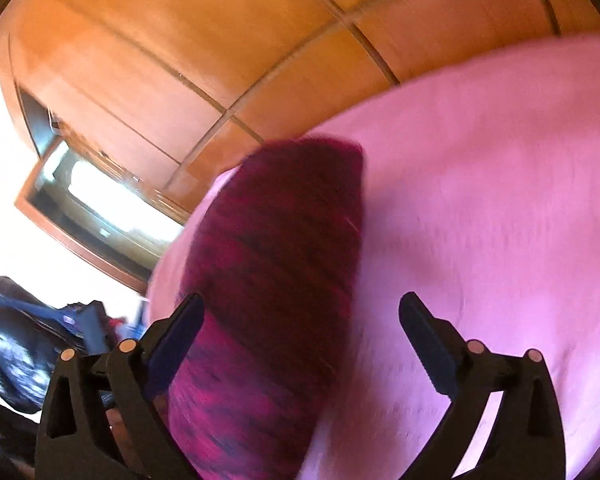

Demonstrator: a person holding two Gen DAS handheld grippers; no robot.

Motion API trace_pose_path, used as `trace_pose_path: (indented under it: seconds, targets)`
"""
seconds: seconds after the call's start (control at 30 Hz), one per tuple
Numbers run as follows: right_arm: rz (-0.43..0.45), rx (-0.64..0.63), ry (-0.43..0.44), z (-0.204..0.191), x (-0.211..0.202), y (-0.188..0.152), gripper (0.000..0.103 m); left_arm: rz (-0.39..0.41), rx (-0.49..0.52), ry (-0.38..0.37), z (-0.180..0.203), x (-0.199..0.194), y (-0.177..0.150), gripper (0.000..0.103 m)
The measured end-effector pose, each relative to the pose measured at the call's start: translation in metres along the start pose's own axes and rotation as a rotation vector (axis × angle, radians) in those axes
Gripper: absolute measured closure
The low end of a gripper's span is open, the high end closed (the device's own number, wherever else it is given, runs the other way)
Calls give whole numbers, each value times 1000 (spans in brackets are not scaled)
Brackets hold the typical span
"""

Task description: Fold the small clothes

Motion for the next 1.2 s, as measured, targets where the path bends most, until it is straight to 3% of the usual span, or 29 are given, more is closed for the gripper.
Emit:
trace_pose_path:
  seconds: [0.17,0.27,0.37,0.5,0.6,0.8,0.87,0.93,1.0,1.2]
  targets:
    - [-70,73,174,-7,10,-11,2,14,-28,-62,-6,-4,-1,59]
    - [-101,74,195,-17,20,-7,2,34,-37,-111,-2,-7,1,58]
    - [-151,12,137,-19,36,-10,2,38,11,-83,2,-4,4,58]
    - [-226,14,195,-13,48,-13,2,20,18,-112,1,0,5,58]
    - [-243,12,242,-12,49,-14,2,22,62,-89,5,4,9,58]
    - [-286,-16,288,-26,74,-14,2,37,-39,-179,-6,7,-1,58]
    - [-277,-26,272,-32,78,-11,5,54,-80,-220,-10,8,-3,58]
    - [-246,-55,258,-40,71,-11,21,73,-132,-269,-11,8,-6,58]
    - [-213,-85,240,-48,58,-14,26,107,-175,-341,-8,4,-7,65]
    - [-113,-166,206,-64,11,-11,30,127,-151,-435,33,4,16,67]
Point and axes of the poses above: each gripper's, at about its wrist camera, not at the fingertips, and x roughly the way its jaws point, z to its right, y to its top, the point moved 8 cm from there along x, roughly the way its jaws point, and after that the axes turned 7 degrees about x, right-handed, at the moved point
